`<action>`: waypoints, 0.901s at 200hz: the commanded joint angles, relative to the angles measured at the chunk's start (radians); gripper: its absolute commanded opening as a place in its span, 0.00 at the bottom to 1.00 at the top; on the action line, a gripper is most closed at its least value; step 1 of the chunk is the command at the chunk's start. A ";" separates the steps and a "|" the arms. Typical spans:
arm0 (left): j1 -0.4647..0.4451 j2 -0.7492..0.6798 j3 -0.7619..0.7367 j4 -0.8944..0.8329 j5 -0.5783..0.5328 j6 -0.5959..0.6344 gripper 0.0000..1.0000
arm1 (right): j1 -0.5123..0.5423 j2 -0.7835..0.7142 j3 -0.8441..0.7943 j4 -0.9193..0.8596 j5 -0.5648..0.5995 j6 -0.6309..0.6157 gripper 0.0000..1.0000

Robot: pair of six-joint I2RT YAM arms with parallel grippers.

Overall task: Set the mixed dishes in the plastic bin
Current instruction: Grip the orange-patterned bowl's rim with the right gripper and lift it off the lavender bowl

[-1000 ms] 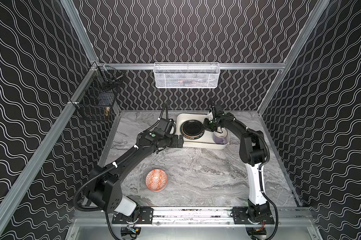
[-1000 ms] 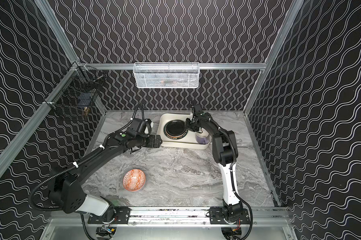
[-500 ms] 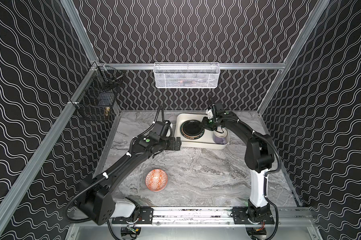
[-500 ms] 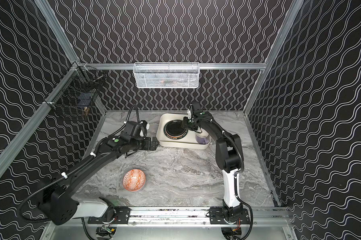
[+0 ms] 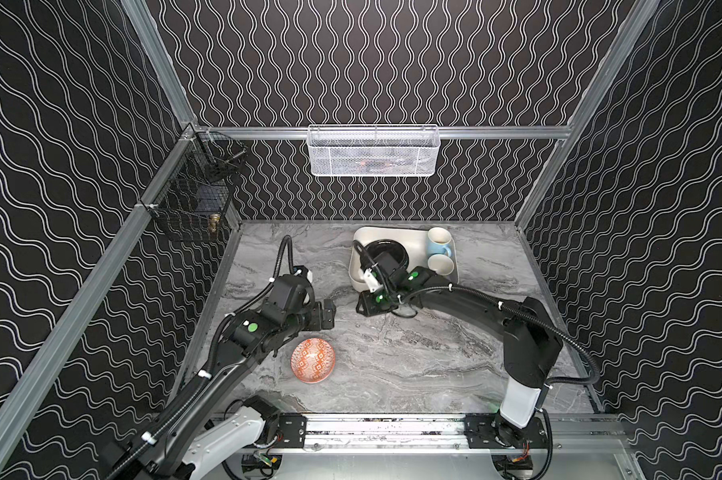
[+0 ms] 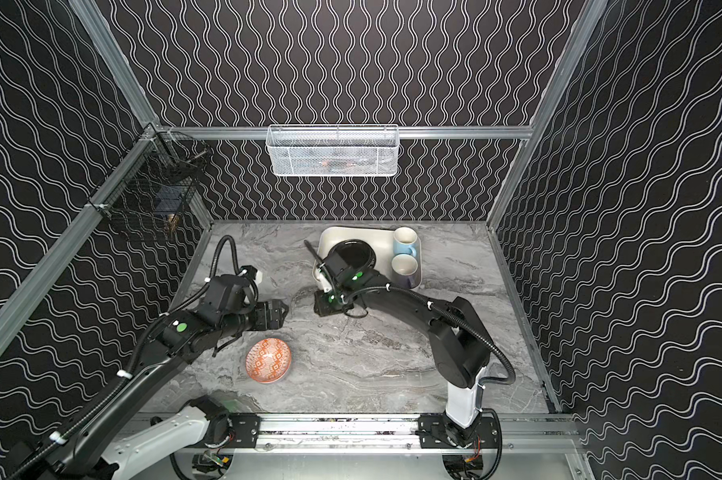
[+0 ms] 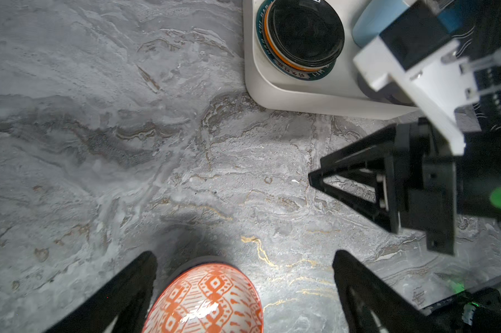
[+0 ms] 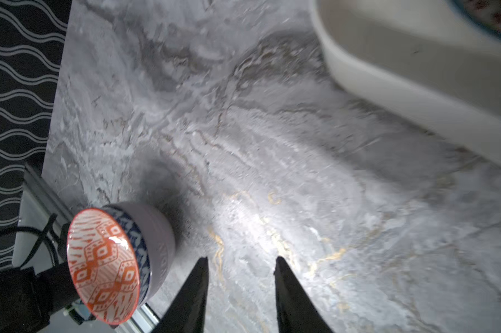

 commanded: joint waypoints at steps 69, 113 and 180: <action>0.001 -0.188 0.032 -0.222 -0.120 -0.082 0.99 | 0.207 0.057 0.040 0.042 0.063 0.075 0.40; 0.001 -0.272 0.051 -0.295 -0.159 -0.111 0.99 | 0.240 0.163 0.105 0.016 0.077 0.081 0.39; 0.001 -0.327 0.078 -0.351 -0.198 -0.109 0.99 | 0.248 0.199 0.152 -0.026 0.127 0.095 0.19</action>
